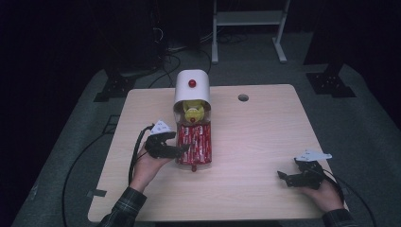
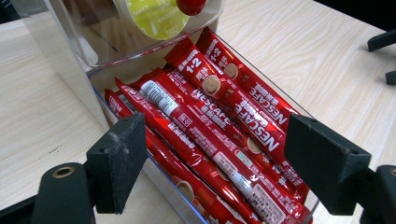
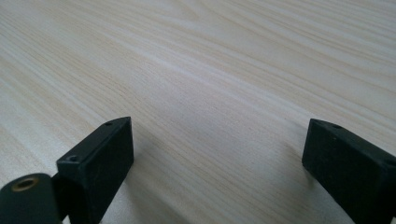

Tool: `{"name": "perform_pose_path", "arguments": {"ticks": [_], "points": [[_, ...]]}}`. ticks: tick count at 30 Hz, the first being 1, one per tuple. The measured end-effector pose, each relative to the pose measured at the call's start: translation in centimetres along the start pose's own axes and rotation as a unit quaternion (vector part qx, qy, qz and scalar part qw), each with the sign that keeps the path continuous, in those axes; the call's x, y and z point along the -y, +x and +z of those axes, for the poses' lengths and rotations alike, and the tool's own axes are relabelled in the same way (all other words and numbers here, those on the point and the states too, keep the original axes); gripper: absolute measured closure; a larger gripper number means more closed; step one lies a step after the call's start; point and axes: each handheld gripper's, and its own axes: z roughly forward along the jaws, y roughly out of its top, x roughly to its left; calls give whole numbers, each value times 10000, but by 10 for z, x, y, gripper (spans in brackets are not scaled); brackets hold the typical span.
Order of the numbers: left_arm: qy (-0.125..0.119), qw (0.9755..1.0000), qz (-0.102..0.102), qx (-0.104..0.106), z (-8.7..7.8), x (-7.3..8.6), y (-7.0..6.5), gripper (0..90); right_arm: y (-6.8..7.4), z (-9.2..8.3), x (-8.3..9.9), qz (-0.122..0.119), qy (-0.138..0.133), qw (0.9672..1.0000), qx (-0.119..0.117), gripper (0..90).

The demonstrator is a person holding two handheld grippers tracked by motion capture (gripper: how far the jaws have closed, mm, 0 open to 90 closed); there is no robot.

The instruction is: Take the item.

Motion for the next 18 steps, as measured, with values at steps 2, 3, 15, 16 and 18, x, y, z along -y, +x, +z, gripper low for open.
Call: {"name": "perform_pose_path", "arguments": {"ticks": [2, 3, 15, 16, 18], "points": [[46, 10000, 12, 27, 2, 0, 0, 211, 0, 0, 0, 1, 1, 10000, 0, 78], [67, 10000, -3, 32, 3, 0, 0, 211, 0, 0, 0, 1, 1, 10000, 0, 78], [173, 9998, 106, -43, 12, -4, -3, 228, 0, 0, 0, -1, 1, 10000, -2, 78], [165, 9998, 98, -52, 14, -4, -4, 230, 0, 0, 0, -7, -1, 10000, -2, 78], [186, 9997, 127, -82, 17, -5, -5, 236, 0, 0, 0, -1, 1, 10000, -2, 78]]}}
